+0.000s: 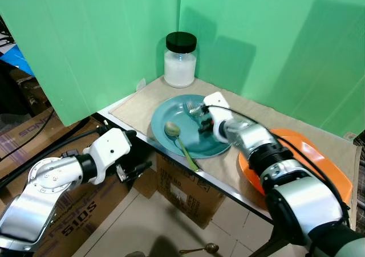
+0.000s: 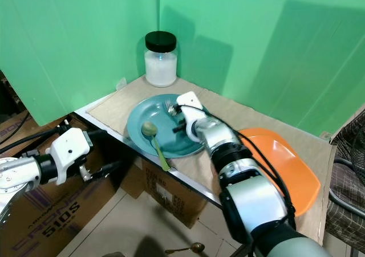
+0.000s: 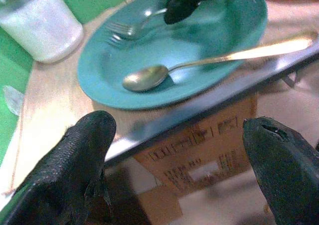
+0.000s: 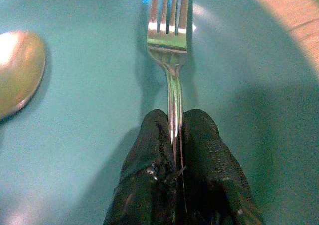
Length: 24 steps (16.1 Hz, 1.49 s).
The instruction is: Setting the table
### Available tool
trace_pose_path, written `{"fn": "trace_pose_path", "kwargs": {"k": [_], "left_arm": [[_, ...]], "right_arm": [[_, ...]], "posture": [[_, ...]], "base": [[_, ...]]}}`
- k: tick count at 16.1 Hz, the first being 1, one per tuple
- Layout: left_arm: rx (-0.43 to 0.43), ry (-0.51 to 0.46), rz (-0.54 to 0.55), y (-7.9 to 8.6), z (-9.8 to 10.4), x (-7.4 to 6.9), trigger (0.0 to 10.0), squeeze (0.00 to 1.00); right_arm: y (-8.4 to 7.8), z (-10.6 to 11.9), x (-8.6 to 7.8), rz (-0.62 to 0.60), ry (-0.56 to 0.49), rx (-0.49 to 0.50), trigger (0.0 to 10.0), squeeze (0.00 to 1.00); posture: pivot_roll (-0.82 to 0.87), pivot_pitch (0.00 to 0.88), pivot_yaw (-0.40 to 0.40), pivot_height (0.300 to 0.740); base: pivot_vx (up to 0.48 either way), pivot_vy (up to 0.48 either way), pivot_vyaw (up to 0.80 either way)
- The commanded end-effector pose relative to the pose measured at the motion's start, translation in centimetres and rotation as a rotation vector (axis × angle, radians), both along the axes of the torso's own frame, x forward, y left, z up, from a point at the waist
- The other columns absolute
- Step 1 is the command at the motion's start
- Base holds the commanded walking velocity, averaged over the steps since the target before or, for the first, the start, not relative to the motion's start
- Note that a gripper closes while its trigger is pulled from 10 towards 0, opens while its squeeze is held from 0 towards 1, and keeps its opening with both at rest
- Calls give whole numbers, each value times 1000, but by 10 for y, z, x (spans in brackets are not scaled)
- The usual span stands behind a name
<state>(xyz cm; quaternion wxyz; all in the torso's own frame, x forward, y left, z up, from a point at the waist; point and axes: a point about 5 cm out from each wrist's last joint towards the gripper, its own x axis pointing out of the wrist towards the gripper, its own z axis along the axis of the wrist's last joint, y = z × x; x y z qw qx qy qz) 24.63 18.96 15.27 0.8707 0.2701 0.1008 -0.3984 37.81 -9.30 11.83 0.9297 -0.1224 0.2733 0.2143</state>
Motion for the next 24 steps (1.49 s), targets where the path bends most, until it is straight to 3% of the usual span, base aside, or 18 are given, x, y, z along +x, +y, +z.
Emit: {"fn": "trace_pose_path", "kwargs": {"k": [1, 4, 7, 8, 9, 10, 12, 13, 14, 18, 24], "left_arm": [[-23, -24, -20, -9, 5, 3, 10000, 855], [-110, -67, -37, -30, 14, 6, 10000, 851], [-179, -105, -36, -47, 20, 11, 10000, 839], [-191, -120, 10, -50, 21, 17, 10000, 835], [-198, -146, 75, -51, 22, 22, 10000, 839], [-211, -180, 164, -54, 23, 27, 10000, 835], [-282, -220, 216, -62, 29, 25, 10000, 839], [-314, -229, 231, -67, 33, 24, 10000, 827], [-314, -229, 231, -67, 33, 24, 10000, 827], [-320, -281, 344, -61, 38, 33, 10000, 761], [-332, -300, 401, -54, 41, 31, 10000, 729]], "right_arm": [[-6, 31, 9, -21, -105, 49, 0, 0], [-24, 71, -6, -46, -277, 190, 0, 0], [-43, 98, -46, -68, -452, 327, 0, 0], [-50, 103, -63, -79, -537, 329, 8196, 0], [-57, 107, -80, -90, -634, 294, 10000, 0], [-67, 108, -105, -136, -732, 259, 10000, 0], [-73, 105, -128, -209, -739, 365, 10000, 0], [-75, 96, -135, -258, -716, 341, 10000, 0], [-75, 96, -135, -258, -716, 341, 10000, 0], [-84, 86, -144, -445, -712, 346, 10000, 0], [-90, 87, -144, -468, -726, 318, 10000, 0]], "posture": [[48, 0, -54, 740], [29, 0, -48, 740], [6, 0, -33, 740], [-15, 0, -22, 740], [-27, 0, -20, 740], [-39, 0, -14, 740], [-53, 0, -11, 740], [-56, 0, -10, 740], [-56, 0, -10, 740], [-56, 0, -5, 740], [-35, 0, -10, 740]], "base": [[0, 0, 0], [0, 0, 0], [0, 0, 0], [0, 0, 0], [0, 0, 0], [0, 0, 0], [0, 0, 0], [0, 0, 0], [0, 0, 0], [0, 0, -800], [0, 0, -800]]}}
